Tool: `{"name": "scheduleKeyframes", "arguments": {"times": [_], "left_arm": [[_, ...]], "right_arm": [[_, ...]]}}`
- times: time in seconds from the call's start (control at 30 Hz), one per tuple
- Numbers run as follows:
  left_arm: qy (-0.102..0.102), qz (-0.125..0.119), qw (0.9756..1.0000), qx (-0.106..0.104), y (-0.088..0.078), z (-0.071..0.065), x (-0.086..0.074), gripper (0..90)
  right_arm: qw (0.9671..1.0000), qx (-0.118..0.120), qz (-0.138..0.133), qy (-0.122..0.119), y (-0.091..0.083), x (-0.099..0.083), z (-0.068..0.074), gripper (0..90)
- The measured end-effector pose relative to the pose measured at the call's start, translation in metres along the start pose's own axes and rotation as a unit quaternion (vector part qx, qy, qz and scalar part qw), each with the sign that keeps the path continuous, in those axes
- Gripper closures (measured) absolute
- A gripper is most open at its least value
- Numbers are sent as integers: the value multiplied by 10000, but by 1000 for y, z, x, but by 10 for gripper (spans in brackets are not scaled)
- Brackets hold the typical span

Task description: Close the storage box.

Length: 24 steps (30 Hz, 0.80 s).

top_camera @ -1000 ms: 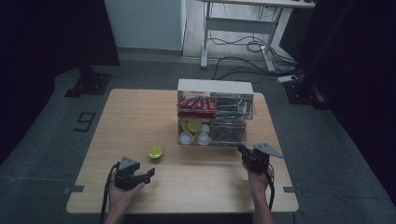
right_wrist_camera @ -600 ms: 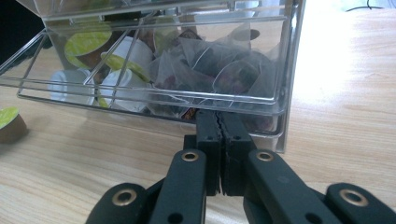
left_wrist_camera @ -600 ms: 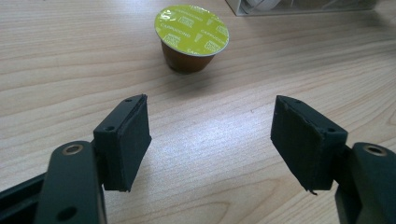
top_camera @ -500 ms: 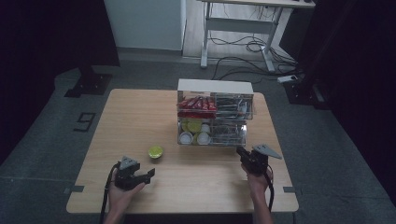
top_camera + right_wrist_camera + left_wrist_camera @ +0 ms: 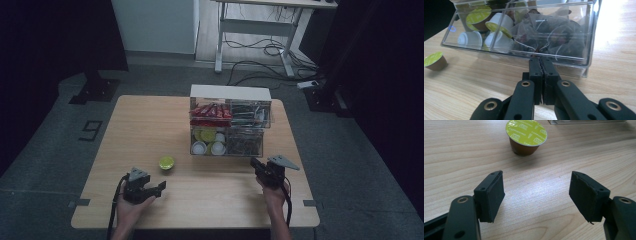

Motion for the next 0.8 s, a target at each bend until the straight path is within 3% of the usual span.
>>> {"name": "scheduleKeyframes", "arguments": {"times": [0.23, 0.5, 0.8], "left_arm": [[-43, -27, 10000, -39, -2, 0, 1, 285], [-12, -102, 9999, -103, -7, -2, 2, 284], [-44, -172, 9996, -204, -13, 0, 4, 284]], "right_arm": [[10000, 60, -18, 1, 1, -1, -1, 821], [9999, 52, -39, -110, -1, -1, 1, 521], [9999, 37, 76, -145, -10, -15, 1, 444]]}}
Point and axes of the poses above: each handheld gripper's, and its own axes: y roughly forward along the jaws, x roughly out of its top, z roughly to its left, the point moved 1 cm from there along y, roughly forward along the jaws, and after that the axes turned 4 degrees about -y, right-handed, at the moved point
